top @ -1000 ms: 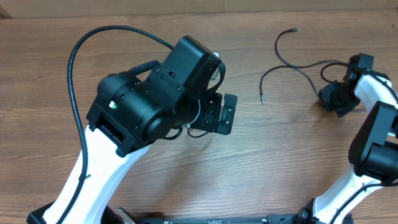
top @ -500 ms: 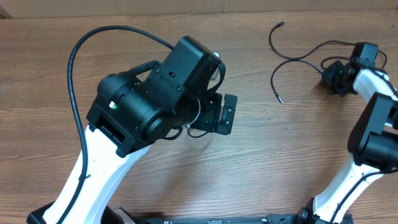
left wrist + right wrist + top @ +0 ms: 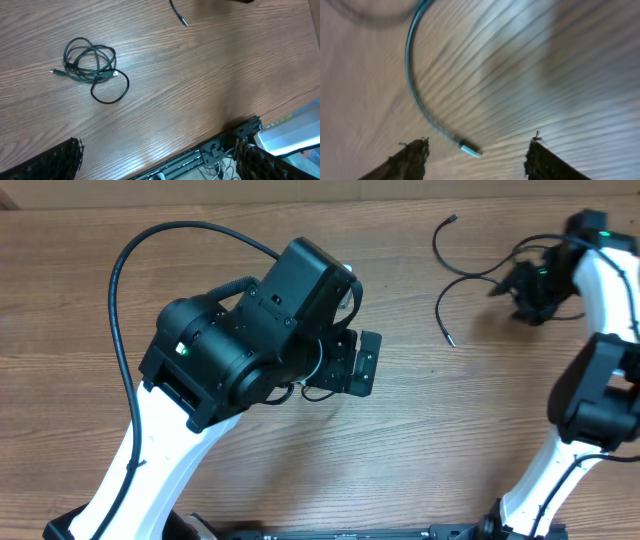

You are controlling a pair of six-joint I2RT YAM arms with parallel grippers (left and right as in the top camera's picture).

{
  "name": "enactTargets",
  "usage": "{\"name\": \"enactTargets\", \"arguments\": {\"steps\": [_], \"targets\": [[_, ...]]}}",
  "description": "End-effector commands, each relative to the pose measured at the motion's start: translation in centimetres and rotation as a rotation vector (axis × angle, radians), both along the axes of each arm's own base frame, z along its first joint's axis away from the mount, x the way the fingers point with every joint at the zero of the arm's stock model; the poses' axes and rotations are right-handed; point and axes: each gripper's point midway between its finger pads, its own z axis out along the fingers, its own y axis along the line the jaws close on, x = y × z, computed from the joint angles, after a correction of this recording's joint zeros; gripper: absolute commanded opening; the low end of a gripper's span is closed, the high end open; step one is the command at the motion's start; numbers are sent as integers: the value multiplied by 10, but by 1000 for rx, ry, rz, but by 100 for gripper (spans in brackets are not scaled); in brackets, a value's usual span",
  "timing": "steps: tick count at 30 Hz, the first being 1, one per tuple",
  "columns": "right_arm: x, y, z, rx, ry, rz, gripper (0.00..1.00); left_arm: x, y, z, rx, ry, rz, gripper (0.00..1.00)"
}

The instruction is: Untangle cables

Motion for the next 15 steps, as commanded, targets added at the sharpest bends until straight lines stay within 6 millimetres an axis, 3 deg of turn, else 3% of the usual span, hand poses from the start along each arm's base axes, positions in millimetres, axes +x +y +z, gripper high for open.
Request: {"name": "enactTargets", "arguments": {"steps": [1,5,7,10,15], "targets": [[-6,47,-12,-20,21,164,75,1,-1,-4,12,8,-16,99],[-14,66,-31,-171,70,244,77,1,-1,-4,12,8,-16,99],[-17,73,-38,-237,79,281,85,1,-1,-4,12,8,-16,99],[-20,76,-50,-334,101,252,85,1,-1,-4,12,8,-16,99],[-22,95,-68,-320,76,281,75,2,-1,-4,13,6,-15,99]]}}
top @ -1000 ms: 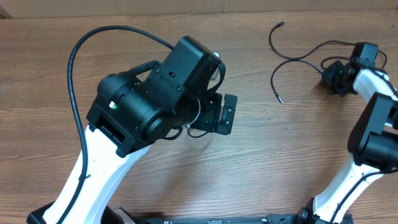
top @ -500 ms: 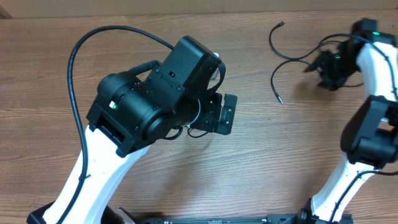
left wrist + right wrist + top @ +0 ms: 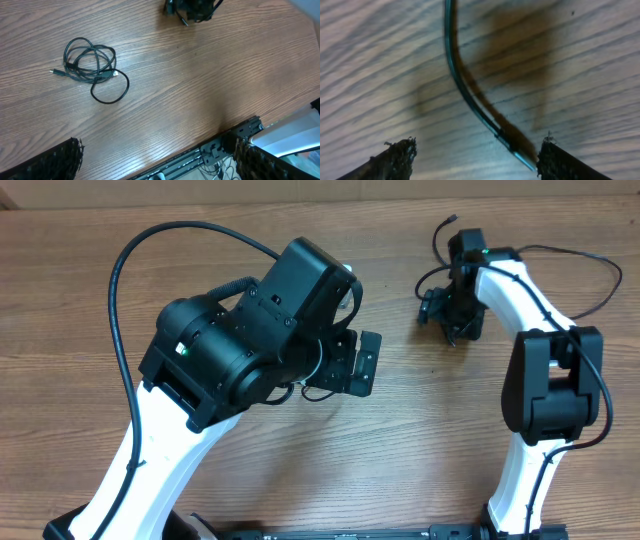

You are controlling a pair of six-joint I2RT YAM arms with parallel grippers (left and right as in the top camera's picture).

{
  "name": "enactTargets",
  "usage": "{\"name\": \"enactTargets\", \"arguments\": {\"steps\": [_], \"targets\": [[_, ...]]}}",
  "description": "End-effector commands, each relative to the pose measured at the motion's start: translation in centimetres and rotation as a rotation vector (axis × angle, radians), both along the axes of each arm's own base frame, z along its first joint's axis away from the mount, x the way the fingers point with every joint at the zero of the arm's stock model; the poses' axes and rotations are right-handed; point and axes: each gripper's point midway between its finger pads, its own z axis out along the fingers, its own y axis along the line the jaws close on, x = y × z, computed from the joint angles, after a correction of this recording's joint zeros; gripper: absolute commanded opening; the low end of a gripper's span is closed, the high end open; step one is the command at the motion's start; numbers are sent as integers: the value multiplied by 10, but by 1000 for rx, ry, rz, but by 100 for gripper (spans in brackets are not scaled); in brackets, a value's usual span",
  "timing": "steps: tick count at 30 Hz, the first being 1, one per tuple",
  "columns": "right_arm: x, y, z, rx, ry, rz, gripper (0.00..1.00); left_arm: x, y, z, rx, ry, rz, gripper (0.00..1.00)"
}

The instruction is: Untangle cables

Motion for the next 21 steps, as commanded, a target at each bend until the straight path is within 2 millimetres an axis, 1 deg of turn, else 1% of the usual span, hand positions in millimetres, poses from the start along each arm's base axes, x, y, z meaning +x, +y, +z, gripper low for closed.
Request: {"name": "enactTargets", "arguments": {"steps": [1,2,3,5,7,9,12,16,21], "targets": [[-3,-4,-7,-50,-3,-14,70,2,-1,-4,14,5,-14,100],[-3,-3,-8,-50,-4,-12,65,2,-1,-4,15,5,-14,99],[-2,-3,-9,-49,-9,-12,57,2,-1,-4,16,4,-13,100],[0,-3,-10,-49,-21,-11,48,2,-1,-4,16,3,-12,100],[3,-4,-11,-60,-33,-13,36,2,0,-4,17,3,-12,99],[5,-10,-11,-92,-45,-16,24,2,0,-4,17,3,-12,99],[11,-22,-9,-156,-68,-26,4,2,0,-4,17,4,-12,99],[21,-46,-6,-239,-110,-54,4,2,0,-4,17,4,-12,99],[43,-85,2,-273,-195,-80,4,2,0,-4,17,4,-12,100]]}}
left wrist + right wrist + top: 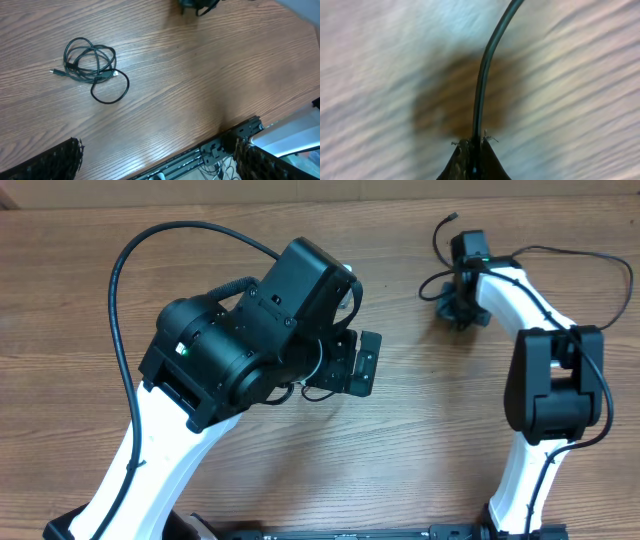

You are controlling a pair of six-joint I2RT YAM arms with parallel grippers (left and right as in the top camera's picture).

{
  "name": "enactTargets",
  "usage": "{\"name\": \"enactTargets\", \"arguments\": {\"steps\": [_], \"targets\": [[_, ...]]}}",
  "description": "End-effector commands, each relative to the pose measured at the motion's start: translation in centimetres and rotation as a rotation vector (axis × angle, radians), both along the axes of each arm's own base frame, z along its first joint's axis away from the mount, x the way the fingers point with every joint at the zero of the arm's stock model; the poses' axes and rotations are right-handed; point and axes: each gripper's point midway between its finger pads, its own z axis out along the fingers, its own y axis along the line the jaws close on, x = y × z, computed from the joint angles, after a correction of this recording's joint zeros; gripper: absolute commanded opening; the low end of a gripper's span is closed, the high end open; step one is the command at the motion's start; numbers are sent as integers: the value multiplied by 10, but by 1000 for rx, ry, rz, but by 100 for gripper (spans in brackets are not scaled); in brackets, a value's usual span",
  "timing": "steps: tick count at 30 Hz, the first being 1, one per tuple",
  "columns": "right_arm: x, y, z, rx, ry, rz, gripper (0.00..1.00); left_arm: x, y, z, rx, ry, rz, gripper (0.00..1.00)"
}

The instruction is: Untangle cables

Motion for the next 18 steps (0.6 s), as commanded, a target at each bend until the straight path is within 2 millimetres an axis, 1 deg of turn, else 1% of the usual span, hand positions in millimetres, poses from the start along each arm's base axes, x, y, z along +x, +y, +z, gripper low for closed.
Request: {"name": "enactTargets", "arguments": {"steps": [1,3,6,8,10,13,16,17,18], "targets": [[9,-42,8,-64,-37,-25,4,2,0,-4,17,3,-12,100],[18,-55,14,-59,-67,-16,4,2,0,-4,17,4,-12,100],[33,-66,22,-17,-130,6,4,2,0,-4,17,4,-12,100],[45,-67,29,31,-183,15,4,2,-1,-4,16,4,-12,100],[54,-66,37,84,-223,21,7,2,-1,-4,16,4,-12,99],[68,-66,57,149,-287,30,7,3,-1,-4,14,2,-12,100],[83,-74,86,165,-348,15,7,3,-1,-4,14,2,-12,99],[86,-74,96,181,-364,20,7,3,-1,-4,14,2,-12,99],[88,-73,103,197,-373,26,10,3,-1,-4,14,2,-12,100]]}}
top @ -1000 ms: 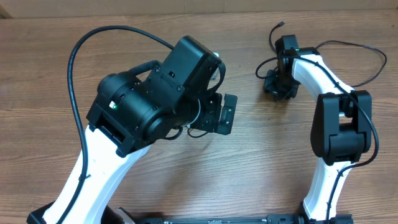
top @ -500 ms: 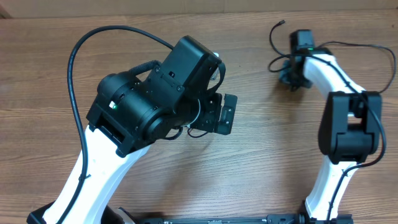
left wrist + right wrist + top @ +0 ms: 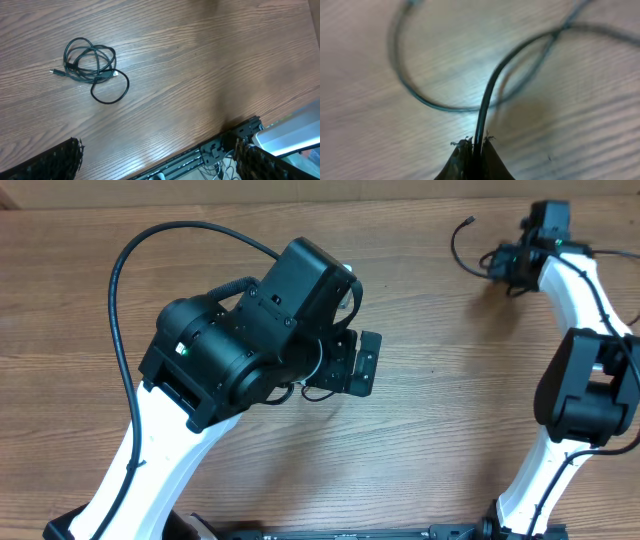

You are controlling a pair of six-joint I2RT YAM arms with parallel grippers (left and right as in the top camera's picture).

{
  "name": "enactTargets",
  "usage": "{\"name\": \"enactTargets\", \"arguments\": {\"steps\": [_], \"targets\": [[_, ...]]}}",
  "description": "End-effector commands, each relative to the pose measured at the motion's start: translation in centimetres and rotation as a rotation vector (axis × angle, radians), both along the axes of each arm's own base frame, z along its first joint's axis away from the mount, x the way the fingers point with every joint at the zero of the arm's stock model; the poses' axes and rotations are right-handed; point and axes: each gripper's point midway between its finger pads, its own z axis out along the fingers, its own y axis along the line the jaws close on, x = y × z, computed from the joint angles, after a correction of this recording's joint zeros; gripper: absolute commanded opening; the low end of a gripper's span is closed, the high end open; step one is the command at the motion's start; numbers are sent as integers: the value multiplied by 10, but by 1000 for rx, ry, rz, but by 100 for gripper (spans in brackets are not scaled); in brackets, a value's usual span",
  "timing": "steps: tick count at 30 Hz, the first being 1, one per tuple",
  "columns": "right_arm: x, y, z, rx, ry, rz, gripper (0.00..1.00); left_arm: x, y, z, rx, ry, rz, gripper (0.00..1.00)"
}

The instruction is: Untangle cables

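Note:
A tangled coil of dark cable (image 3: pixel 90 64) lies on the wooden table (image 3: pixel 200 75), seen only in the left wrist view. My left gripper (image 3: pixel 156 155) hangs high above it, open and holding nothing. In the overhead view the left arm (image 3: pixel 250 345) hides that coil. At the far right back, my right gripper (image 3: pixel 506 264) is shut on a second thin black cable (image 3: pixel 455 246). That cable (image 3: pixel 492 85) rises from the shut jaws (image 3: pixel 475 146) and loops over the wood, with its free end toward the left.
The table's front edge and a black rail with wiring (image 3: pixel 220 147) show below the left gripper. The back edge of the table (image 3: pixel 400 200) runs close behind the right gripper. The right arm's own supply cable (image 3: pixel 606 280) loops beside its white link.
My right gripper, shut on the thin cable, has moved right and toward the back of the table, taking the cable with it. It has left the top of the left wrist view. The left arm is unchanged.
My right gripper was open at the far right by the loose cable. Then it stood open over the cable's end nearer the middle. Then it was shut on the cable there. Now it holds that cable at the back right. The left gripper stayed open above the coil throughout.

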Motion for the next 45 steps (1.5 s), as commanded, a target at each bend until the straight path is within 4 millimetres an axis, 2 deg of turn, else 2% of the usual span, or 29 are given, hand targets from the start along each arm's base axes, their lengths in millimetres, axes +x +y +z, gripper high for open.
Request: {"name": "enactTargets", "arguments": {"steps": [1,2,3,5,8,9,10,15,19,23,25,28,31,36,43,45], "targets": [[17,2,37,67,-87,34,18,3,-1,-4,14,2,-12,100],[16,4,39,79,-84,40,30,3,-1,-4,14,0,-12,100],[15,6,38,84,-76,50,47,3,-2,-3,12,-2,-12,100],[8,8,32,84,-43,66,71,4,-2,-2,7,-7,-12,100],[-4,10,22,94,10,69,82,5,-3,-2,5,-8,-11,99],[-7,11,20,97,24,68,94,5,-3,-2,5,-9,-12,100],[-9,10,19,103,35,56,100,5,-3,-2,5,-9,-12,99],[-22,-38,15,161,57,-238,100,4,-2,-3,8,-5,-12,100],[-30,-81,17,148,33,-331,100,2,-1,-4,16,3,-12,100],[-44,-134,16,56,25,-448,100,3,-1,-4,14,1,-12,100],[-50,-153,13,37,23,-489,99,3,-1,-4,14,1,-12,99],[-61,-177,-1,44,43,-538,96,3,-1,-4,14,1,-12,99],[-70,-188,-21,73,75,-555,95,3,-1,-4,15,1,-12,100],[-79,-194,-49,131,121,-568,94,3,-1,-4,13,0,-12,100],[-98,-219,-57,29,169,-671,93,3,-1,-4,13,0,-12,100],[-99,-219,-57,25,173,-673,93,3,-1,-3,12,-1,-12,100]]}}
